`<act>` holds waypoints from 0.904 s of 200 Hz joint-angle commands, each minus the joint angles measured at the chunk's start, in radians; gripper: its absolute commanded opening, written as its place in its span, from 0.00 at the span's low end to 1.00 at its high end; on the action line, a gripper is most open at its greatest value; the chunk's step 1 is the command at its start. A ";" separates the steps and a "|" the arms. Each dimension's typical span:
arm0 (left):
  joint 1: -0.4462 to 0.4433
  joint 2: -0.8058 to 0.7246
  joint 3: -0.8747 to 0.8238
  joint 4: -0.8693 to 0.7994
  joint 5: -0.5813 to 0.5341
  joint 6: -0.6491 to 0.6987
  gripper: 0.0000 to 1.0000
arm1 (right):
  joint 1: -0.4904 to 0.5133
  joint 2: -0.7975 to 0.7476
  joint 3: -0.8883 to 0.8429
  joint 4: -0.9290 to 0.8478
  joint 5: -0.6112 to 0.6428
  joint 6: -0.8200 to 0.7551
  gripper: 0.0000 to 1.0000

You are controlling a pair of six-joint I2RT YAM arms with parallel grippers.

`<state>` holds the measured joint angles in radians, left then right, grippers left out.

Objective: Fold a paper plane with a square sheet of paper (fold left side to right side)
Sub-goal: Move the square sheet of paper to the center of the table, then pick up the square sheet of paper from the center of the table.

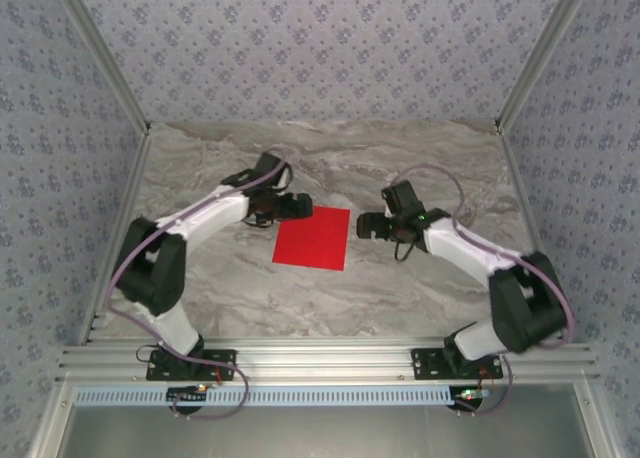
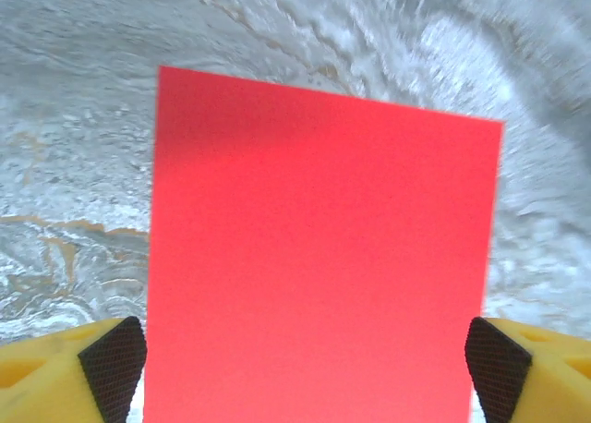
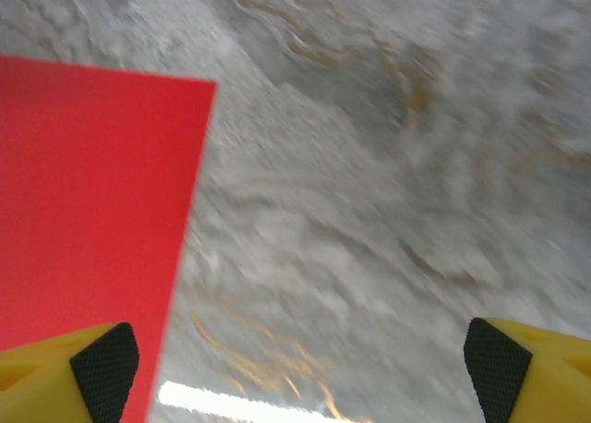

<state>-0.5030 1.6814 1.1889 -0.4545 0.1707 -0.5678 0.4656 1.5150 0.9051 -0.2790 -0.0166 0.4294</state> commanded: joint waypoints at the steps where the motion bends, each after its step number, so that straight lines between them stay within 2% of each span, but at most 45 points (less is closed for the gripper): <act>1: 0.045 -0.051 -0.135 0.130 0.233 -0.053 0.89 | 0.007 0.155 0.140 0.042 -0.078 0.003 0.92; 36: 0.065 -0.080 -0.264 0.267 0.374 -0.119 0.83 | 0.032 0.363 0.340 -0.009 -0.072 0.006 0.88; 84: 0.063 0.001 -0.289 0.338 0.427 -0.162 0.79 | 0.081 0.504 0.480 -0.071 -0.026 -0.009 0.88; 145: 0.061 0.059 -0.284 0.291 0.396 -0.161 0.78 | 0.113 0.563 0.523 -0.134 0.024 0.008 0.89; 181: 0.052 0.077 -0.294 0.277 0.369 -0.158 0.78 | 0.140 0.570 0.512 -0.145 -0.025 0.027 0.89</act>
<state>-0.4404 1.7302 0.8974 -0.1539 0.5602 -0.7250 0.5774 2.0514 1.4082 -0.3573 -0.0101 0.4301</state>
